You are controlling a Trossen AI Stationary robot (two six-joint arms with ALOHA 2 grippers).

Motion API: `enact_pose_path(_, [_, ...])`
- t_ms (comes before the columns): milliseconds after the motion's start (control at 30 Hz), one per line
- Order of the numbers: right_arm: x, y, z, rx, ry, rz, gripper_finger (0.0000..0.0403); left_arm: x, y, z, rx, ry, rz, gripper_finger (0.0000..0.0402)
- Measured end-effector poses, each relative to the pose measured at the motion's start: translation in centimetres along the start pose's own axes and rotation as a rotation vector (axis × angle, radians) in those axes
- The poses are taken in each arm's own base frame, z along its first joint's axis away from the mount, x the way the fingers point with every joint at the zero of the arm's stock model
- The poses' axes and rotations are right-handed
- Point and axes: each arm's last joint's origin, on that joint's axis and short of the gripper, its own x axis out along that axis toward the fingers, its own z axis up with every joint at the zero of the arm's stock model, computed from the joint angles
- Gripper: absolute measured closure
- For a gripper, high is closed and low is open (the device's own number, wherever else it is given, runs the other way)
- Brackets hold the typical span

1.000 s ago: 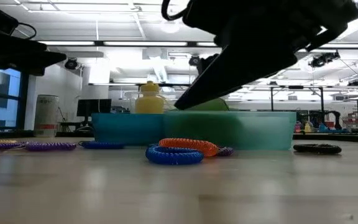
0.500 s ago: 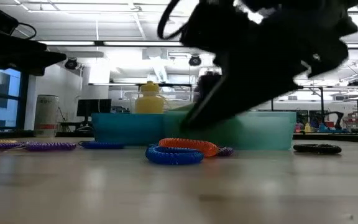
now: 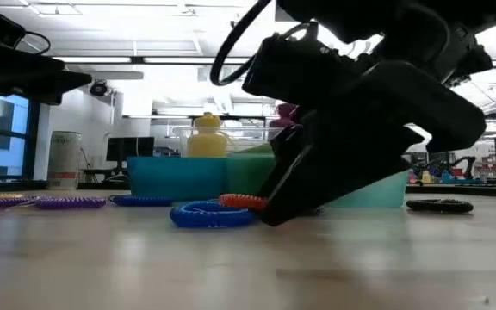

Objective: Pick & Place Sports Items
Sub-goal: Put the orange spring keychain into the transparent bin

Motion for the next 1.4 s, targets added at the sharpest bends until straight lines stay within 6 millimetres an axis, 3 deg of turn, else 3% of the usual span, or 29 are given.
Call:
enact_pose_path(500, [0.0,0.0,-0.1,0.003,0.005,0.009,0.0395,0.0,0.0,0.0,0.0,0.0,0.0,0.0165])
enact_pose_path(700, [-1.2,0.1,0.5,0.05,-0.003,0.024,0.0396,0.0,0.0,0.0,0.0,-0.001,0.0,0.0165])
enact_pose_path(1167, [-9.4,0.2,5.7,0.075,-0.32,-0.023,0.0401,0.0,0.0,0.0,0.0,0.0,0.0,0.0165])
enact_pose_path(1400, [-11.8,-0.5,7.8,0.044,-0.507,-0.026,0.0401,0.0,0.0,0.0,0.0,0.0,0.0,0.0165])
